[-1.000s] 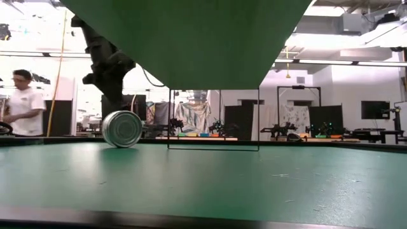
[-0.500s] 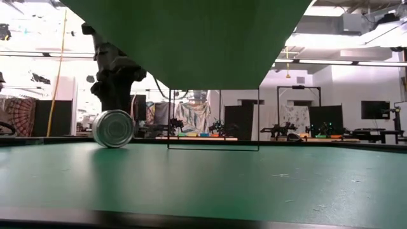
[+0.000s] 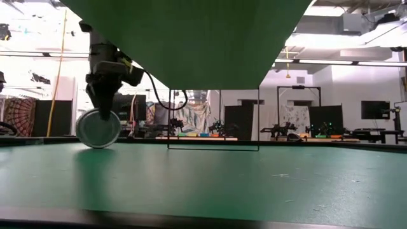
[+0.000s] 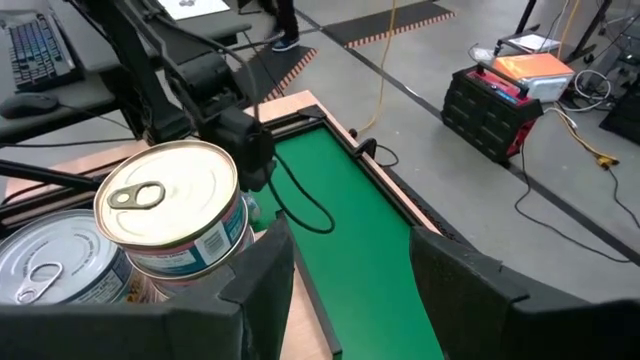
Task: Stack canned seafood by type on shelf
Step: Stack the green white tuna can on top of the other green white tuna cans on the shelf
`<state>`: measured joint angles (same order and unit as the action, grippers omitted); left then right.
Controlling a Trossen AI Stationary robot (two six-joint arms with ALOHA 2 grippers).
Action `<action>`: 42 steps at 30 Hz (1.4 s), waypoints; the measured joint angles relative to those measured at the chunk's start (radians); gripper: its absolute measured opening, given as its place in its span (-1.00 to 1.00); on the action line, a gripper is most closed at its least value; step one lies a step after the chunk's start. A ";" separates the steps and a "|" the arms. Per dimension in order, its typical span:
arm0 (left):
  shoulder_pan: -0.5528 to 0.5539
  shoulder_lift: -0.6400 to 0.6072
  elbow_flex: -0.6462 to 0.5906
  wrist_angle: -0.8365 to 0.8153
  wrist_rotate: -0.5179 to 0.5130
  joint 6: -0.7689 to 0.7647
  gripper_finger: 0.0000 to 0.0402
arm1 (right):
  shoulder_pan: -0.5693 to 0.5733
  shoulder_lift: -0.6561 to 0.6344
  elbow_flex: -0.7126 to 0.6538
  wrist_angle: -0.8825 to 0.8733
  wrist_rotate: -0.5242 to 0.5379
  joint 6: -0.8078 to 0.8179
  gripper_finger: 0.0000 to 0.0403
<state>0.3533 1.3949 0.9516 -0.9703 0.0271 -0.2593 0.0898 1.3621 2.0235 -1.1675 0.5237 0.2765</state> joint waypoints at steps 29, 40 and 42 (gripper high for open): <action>-0.728 -0.589 -0.001 0.094 0.267 -0.142 -0.33 | -0.067 0.058 0.000 0.074 -0.002 0.134 0.13; -0.894 -0.516 0.000 0.393 -0.066 0.127 -0.31 | -0.064 0.170 0.000 0.069 -0.001 0.241 0.13; -0.906 -0.486 0.005 0.451 -0.156 0.203 -0.31 | -0.064 0.178 0.000 0.056 -0.001 0.264 0.13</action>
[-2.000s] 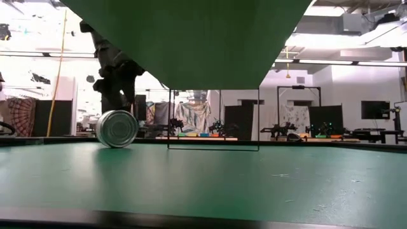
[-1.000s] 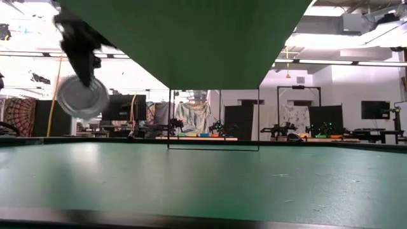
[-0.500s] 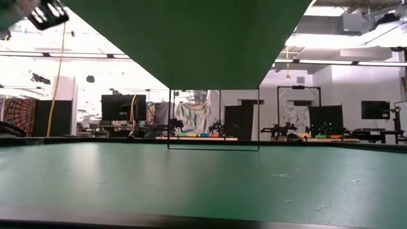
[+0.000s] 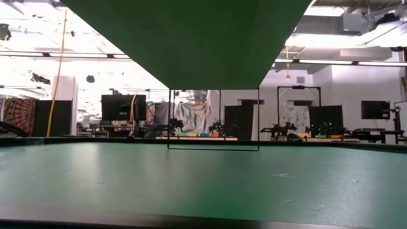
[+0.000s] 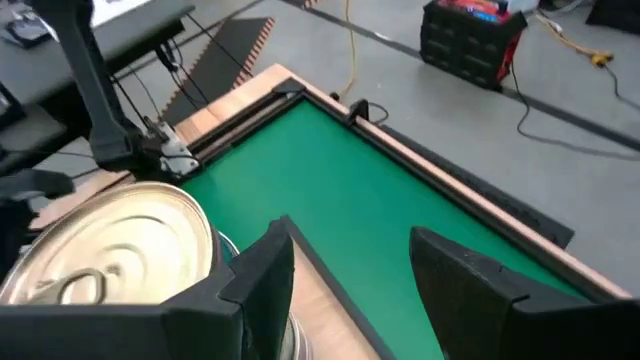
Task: Stack canned seafood by type on shelf
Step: Stack the green white tuna can on top of the other green white tuna cans on the shelf
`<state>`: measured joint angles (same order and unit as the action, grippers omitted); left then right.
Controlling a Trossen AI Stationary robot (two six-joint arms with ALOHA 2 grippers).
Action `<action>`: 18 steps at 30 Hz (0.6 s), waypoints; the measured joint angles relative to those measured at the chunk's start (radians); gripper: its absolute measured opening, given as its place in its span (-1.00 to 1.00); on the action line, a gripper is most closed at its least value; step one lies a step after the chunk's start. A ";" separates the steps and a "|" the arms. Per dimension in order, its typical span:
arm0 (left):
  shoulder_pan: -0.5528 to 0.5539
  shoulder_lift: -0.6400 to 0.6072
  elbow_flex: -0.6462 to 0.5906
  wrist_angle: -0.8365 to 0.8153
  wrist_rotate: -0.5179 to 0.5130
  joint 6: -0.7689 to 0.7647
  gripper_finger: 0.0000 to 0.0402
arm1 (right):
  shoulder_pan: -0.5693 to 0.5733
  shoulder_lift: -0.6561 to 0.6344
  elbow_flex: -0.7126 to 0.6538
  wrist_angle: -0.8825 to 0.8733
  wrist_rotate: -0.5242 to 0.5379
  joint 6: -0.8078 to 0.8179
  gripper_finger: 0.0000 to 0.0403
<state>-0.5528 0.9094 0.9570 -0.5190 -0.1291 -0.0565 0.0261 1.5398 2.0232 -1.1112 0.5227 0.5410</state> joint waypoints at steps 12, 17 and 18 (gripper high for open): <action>-0.078 0.215 0.175 0.189 -0.246 0.594 -0.31 | -0.006 -0.058 0.000 -0.208 0.014 0.197 0.13; -0.077 0.296 0.182 0.314 -0.245 0.787 -0.30 | -0.006 -0.075 0.000 -0.217 0.013 0.219 0.13; -0.077 0.311 0.182 0.328 -0.237 0.809 -0.30 | -0.005 -0.076 0.000 -0.216 0.012 0.220 0.13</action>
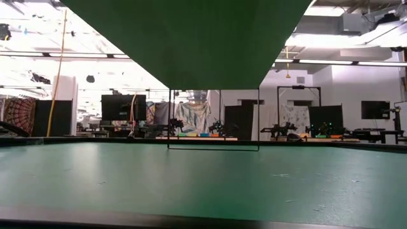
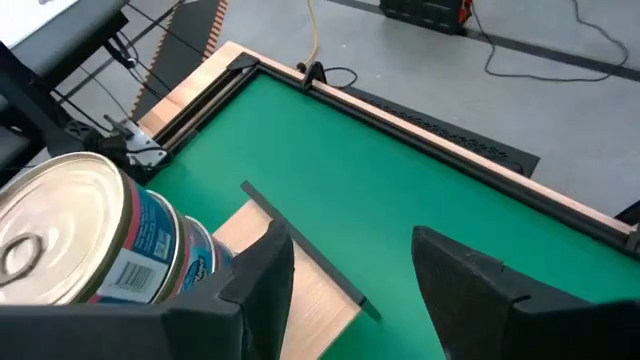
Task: Stack canned seafood by type on shelf
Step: Stack the green white tuna can on top of the other green white tuna cans on the shelf
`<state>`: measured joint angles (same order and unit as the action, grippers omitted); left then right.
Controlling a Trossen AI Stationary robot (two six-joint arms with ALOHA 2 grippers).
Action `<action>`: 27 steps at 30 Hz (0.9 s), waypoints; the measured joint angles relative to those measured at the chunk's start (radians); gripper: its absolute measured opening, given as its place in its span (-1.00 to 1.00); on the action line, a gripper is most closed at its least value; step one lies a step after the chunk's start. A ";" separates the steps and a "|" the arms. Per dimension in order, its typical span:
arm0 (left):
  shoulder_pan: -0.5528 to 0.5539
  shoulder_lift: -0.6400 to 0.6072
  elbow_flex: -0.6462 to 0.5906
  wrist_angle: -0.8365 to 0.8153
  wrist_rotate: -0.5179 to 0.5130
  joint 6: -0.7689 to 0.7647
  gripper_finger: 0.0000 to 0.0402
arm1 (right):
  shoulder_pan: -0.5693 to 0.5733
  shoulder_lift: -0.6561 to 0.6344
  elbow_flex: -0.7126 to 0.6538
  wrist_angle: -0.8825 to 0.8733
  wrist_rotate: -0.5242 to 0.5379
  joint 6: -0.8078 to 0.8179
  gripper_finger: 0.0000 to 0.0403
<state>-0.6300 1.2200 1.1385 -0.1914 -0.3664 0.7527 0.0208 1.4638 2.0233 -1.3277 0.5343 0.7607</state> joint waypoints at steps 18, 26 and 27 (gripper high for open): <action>0.062 0.125 0.000 0.153 0.202 0.009 -0.30 | 0.085 0.000 0.000 -0.001 -0.004 0.025 0.13; 0.097 0.124 0.000 0.152 0.223 0.011 -0.30 | 0.117 0.000 0.000 0.002 0.019 0.040 0.13; 0.103 0.129 0.000 0.153 0.227 0.019 -0.30 | 0.118 0.000 0.000 0.002 0.020 0.043 0.13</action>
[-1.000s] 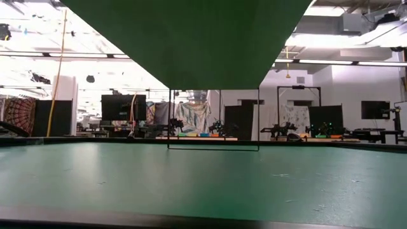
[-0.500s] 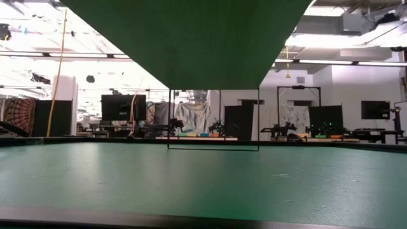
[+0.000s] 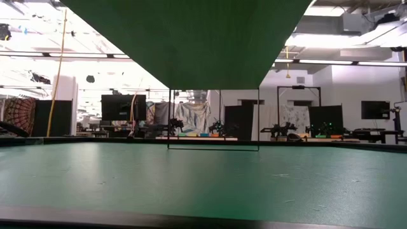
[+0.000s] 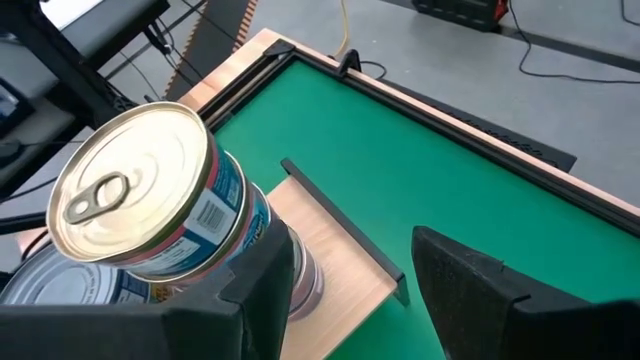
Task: Stack canned seafood by type on shelf
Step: Stack the green white tuna can on top of the other green white tuna cans on the shelf
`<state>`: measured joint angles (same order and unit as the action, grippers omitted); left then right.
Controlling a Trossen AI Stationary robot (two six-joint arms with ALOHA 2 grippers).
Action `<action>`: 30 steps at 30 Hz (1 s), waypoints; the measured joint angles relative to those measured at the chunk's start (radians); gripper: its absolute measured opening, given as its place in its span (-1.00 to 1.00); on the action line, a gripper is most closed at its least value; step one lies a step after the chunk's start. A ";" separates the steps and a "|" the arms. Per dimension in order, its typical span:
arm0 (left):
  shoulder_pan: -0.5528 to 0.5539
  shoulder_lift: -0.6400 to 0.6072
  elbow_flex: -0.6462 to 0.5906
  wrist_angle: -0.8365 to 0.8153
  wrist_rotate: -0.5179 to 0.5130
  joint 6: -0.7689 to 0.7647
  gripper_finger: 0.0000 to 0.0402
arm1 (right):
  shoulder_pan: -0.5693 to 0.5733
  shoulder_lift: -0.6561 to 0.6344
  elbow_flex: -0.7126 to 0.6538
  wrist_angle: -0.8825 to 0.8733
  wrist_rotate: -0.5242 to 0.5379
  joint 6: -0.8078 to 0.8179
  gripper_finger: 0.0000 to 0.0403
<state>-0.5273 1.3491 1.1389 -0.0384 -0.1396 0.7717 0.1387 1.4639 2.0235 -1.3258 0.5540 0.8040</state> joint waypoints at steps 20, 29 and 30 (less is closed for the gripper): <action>-0.030 0.069 0.000 -0.021 -0.131 0.130 -0.29 | 0.013 0.000 0.000 0.002 0.022 0.000 0.13; -0.029 0.069 0.000 -0.081 -0.109 0.080 -0.12 | 0.013 0.000 0.000 0.018 0.024 -0.016 0.13; -0.029 0.069 0.000 -0.081 -0.108 0.079 -0.10 | 0.013 0.000 0.000 0.024 0.024 -0.020 0.13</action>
<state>-0.5566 1.4184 1.1389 -0.1196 -0.2480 0.8509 0.1513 1.4639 2.0235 -1.3020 0.5781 0.7839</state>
